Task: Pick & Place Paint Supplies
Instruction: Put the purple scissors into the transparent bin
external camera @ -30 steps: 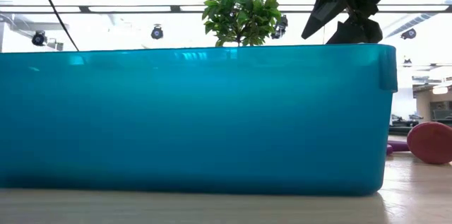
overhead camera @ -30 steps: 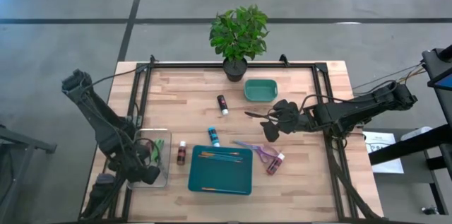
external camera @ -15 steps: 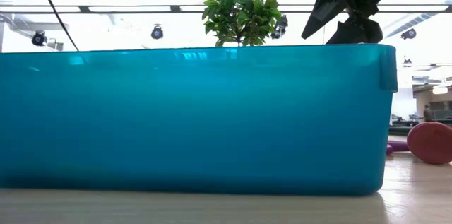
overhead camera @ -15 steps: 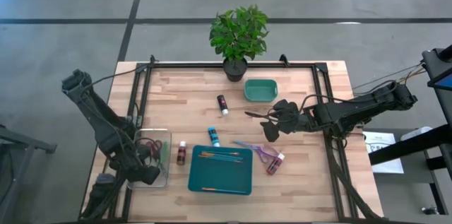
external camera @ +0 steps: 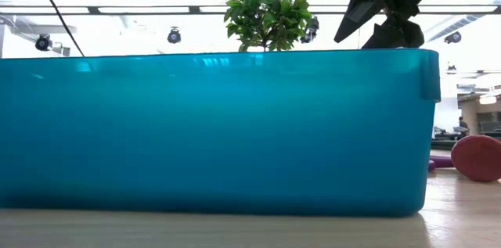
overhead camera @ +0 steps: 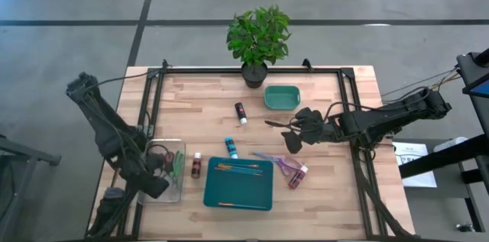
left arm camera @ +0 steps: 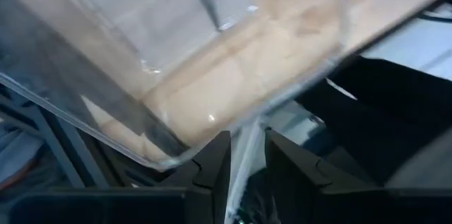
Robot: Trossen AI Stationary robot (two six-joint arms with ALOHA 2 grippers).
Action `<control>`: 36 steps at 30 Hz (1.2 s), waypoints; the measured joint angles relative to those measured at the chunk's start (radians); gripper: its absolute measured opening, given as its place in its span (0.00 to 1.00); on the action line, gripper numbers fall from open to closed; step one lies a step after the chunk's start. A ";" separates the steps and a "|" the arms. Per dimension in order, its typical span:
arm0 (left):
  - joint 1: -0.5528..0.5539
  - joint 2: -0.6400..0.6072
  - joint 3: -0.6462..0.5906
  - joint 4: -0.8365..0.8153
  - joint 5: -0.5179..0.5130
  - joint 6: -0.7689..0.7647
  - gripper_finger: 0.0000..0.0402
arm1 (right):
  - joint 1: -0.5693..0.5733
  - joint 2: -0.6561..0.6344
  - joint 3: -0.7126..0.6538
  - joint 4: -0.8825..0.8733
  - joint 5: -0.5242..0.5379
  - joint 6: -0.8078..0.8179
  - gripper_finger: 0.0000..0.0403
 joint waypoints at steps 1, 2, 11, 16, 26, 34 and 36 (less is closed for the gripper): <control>0.000 -0.014 0.006 0.000 -0.006 0.007 0.24 | 0.000 0.000 0.003 0.000 -0.001 -0.003 0.75; 0.000 -0.027 0.014 -0.001 -0.014 0.015 0.24 | 0.000 0.000 0.006 0.001 -0.003 -0.007 0.75; 0.000 -0.122 0.074 0.006 -0.151 0.058 0.24 | -0.003 0.000 0.010 -0.058 -0.287 -0.153 0.75; 0.000 -0.131 0.096 0.006 -0.230 0.105 0.24 | 0.002 0.000 0.010 -0.103 -0.498 -0.312 0.75; 0.000 -0.131 0.114 0.016 -0.313 0.177 0.24 | 0.012 0.003 0.009 -0.129 -0.502 -0.573 0.75; 0.000 -0.131 0.114 0.030 -0.409 0.206 0.25 | 0.011 0.019 -0.024 -0.054 -0.492 -0.655 0.75; 0.001 -0.131 0.114 0.047 -0.448 0.217 0.25 | 0.011 0.022 -0.049 -0.042 -0.476 -0.635 0.75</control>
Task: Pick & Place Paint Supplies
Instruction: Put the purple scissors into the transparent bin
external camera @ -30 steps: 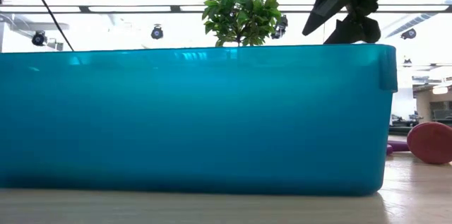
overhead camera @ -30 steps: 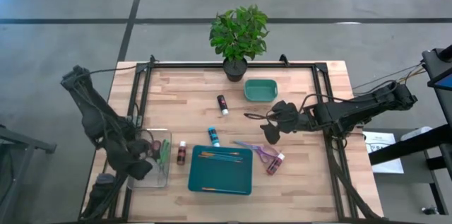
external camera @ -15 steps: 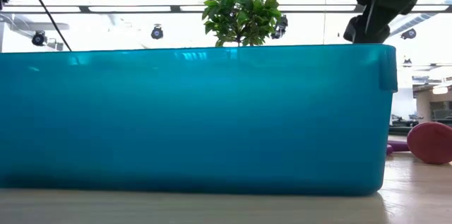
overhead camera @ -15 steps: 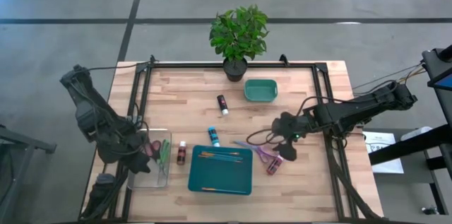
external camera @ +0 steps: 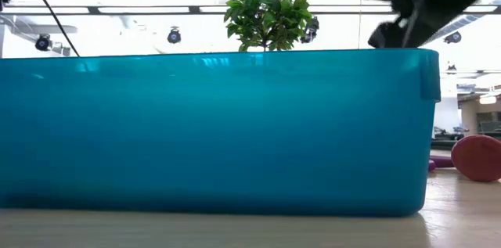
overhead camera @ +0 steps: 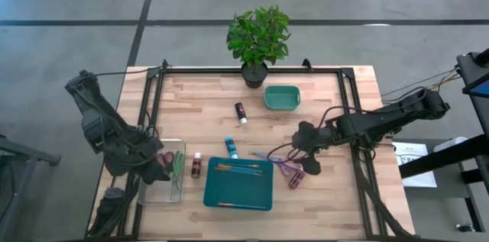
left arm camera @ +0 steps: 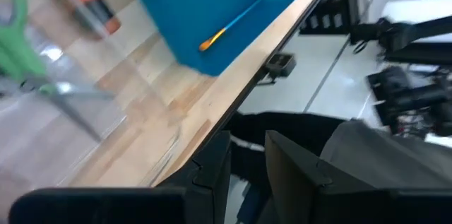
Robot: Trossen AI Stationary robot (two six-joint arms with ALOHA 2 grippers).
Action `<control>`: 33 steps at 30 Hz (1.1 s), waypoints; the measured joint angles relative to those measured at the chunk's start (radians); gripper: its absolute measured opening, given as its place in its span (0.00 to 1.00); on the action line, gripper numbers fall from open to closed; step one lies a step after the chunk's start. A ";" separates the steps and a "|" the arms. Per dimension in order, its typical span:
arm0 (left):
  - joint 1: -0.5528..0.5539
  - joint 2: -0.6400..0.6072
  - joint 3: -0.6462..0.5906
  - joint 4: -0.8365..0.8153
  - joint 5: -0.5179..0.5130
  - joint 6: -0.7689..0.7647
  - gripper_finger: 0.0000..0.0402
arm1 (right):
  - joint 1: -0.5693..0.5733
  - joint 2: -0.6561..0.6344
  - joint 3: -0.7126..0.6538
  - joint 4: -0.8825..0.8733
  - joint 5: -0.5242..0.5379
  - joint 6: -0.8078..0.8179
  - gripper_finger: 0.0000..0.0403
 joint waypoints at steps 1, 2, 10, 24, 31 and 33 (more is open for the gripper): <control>0.000 0.000 0.000 0.013 -0.018 0.011 0.25 | 0.000 0.003 -0.016 0.004 0.002 0.008 0.75; 0.001 0.000 0.000 0.029 -0.036 0.025 0.25 | 0.000 0.010 -0.029 0.021 0.004 0.015 0.75; 0.003 0.000 0.008 0.070 -0.155 0.068 0.25 | -0.001 0.042 -0.120 0.093 0.066 0.082 0.75; 0.020 0.000 0.006 0.066 -0.164 0.064 0.25 | 0.002 0.204 -0.183 0.304 0.046 0.101 0.75; 0.020 0.000 0.006 0.067 -0.164 0.064 0.25 | 0.002 0.291 -0.183 0.376 0.051 0.082 0.75; 0.020 0.000 0.006 0.067 -0.164 0.064 0.25 | 0.002 0.310 -0.183 0.404 0.051 0.080 0.75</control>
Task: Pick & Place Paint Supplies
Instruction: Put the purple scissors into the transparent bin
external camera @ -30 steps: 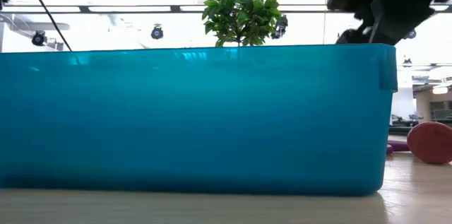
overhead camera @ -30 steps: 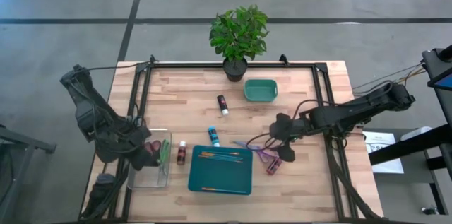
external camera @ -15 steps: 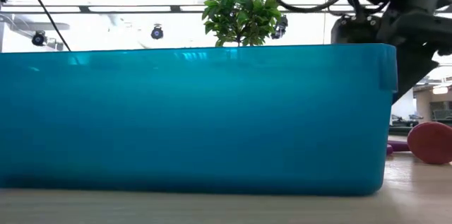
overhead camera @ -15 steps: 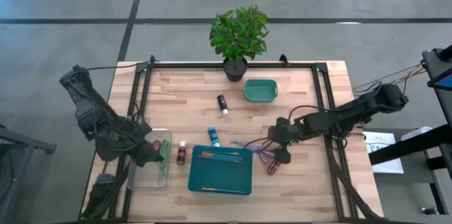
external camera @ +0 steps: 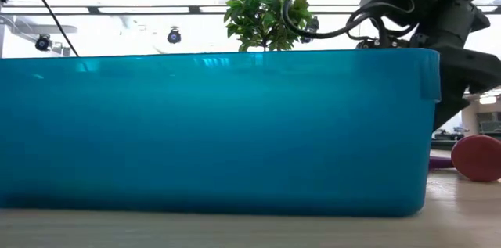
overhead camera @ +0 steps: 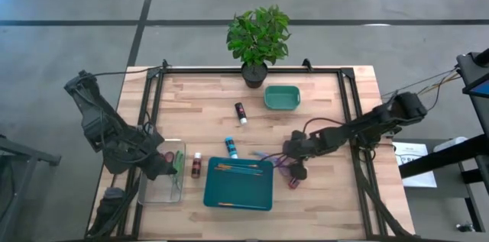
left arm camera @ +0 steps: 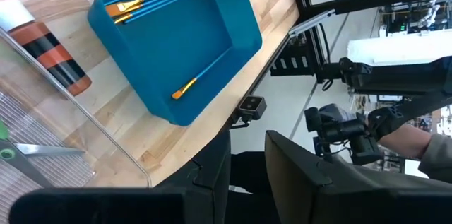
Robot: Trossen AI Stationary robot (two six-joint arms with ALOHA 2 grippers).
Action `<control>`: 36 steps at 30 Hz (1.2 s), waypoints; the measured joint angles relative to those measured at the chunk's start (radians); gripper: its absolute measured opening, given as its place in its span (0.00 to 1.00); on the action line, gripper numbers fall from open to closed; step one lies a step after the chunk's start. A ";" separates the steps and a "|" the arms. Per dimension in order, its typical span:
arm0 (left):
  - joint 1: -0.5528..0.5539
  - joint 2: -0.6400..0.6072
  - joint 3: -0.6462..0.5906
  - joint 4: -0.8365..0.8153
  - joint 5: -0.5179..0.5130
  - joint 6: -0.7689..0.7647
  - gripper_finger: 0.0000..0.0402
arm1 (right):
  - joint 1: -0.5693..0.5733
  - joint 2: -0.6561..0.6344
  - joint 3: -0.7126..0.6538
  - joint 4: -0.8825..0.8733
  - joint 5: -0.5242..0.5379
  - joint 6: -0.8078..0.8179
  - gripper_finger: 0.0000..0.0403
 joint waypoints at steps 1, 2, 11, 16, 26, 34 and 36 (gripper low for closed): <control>0.000 0.000 0.000 0.000 0.000 0.000 0.25 | 0.000 0.008 0.000 0.012 0.000 -0.003 0.75; 0.000 0.000 0.000 0.000 0.000 0.000 0.25 | 0.000 0.014 0.001 0.021 0.000 -0.005 0.75; 0.000 0.000 -0.001 0.000 0.000 0.000 0.25 | -0.001 -0.056 -0.004 0.022 0.021 0.012 0.75; 0.000 0.000 -0.001 -0.001 0.000 0.004 0.24 | -0.006 -0.109 -0.031 0.015 0.061 0.041 0.75; 0.000 0.000 -0.001 -0.001 0.000 0.008 0.24 | -0.010 -0.058 -0.060 0.027 0.062 0.081 0.75; 0.000 0.000 -0.001 0.000 0.000 0.002 0.24 | -0.009 -0.019 -0.052 0.038 0.091 0.104 0.68; 0.000 0.000 -0.001 0.000 0.000 0.000 0.24 | -0.009 -0.019 -0.052 0.037 0.094 0.103 0.61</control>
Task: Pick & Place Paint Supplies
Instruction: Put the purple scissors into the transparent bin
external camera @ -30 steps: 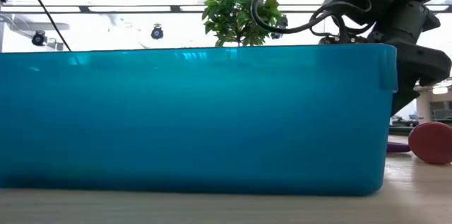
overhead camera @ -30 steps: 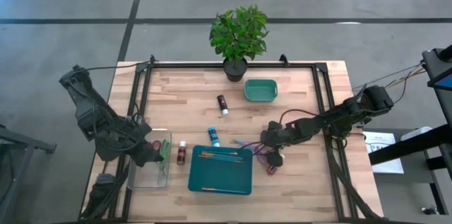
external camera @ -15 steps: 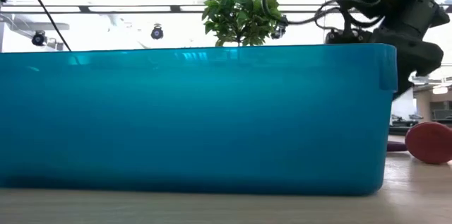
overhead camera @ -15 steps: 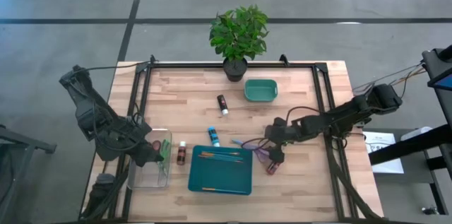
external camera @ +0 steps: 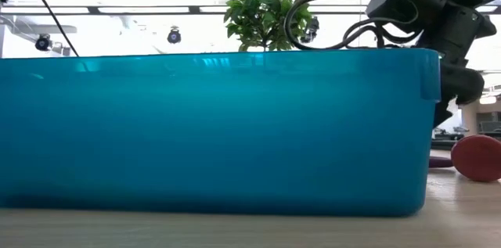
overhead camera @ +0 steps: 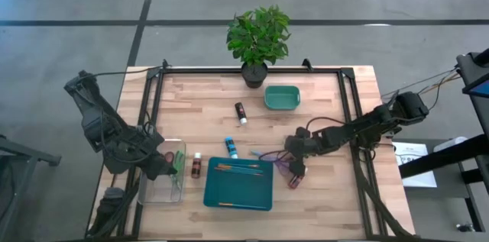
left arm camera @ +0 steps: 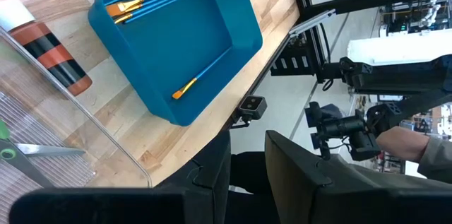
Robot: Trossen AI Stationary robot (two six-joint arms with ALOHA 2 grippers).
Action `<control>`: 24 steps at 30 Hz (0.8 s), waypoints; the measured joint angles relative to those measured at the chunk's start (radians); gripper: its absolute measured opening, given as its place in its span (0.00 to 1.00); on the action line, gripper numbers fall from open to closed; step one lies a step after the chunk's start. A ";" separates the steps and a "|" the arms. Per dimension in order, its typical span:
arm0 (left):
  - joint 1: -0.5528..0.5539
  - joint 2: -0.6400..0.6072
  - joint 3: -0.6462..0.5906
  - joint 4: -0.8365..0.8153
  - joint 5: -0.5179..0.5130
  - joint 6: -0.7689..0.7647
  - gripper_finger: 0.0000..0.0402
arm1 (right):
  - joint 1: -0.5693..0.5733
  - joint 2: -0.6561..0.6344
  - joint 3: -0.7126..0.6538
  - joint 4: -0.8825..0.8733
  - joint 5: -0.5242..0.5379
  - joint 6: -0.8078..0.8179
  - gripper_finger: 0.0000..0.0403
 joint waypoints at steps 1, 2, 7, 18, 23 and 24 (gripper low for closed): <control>0.000 0.000 0.000 0.000 0.000 0.000 0.24 | -0.001 0.000 0.000 -0.001 0.001 0.000 0.56; 0.000 0.000 0.000 0.000 0.000 0.000 0.24 | -0.001 0.000 0.000 -0.001 0.003 0.000 0.52; 0.000 0.000 0.000 0.000 0.000 0.000 0.24 | -0.002 0.006 0.000 0.000 0.008 0.000 0.26; 0.000 0.000 0.000 0.000 0.000 0.000 0.24 | -0.001 0.004 0.001 -0.016 -0.007 0.044 0.03; 0.000 0.000 0.000 0.000 0.000 0.000 0.24 | 0.002 -0.039 -0.004 -0.033 -0.020 0.081 0.03; 0.000 0.000 0.000 0.000 0.000 0.000 0.24 | 0.002 -0.055 -0.005 -0.034 -0.015 0.091 0.03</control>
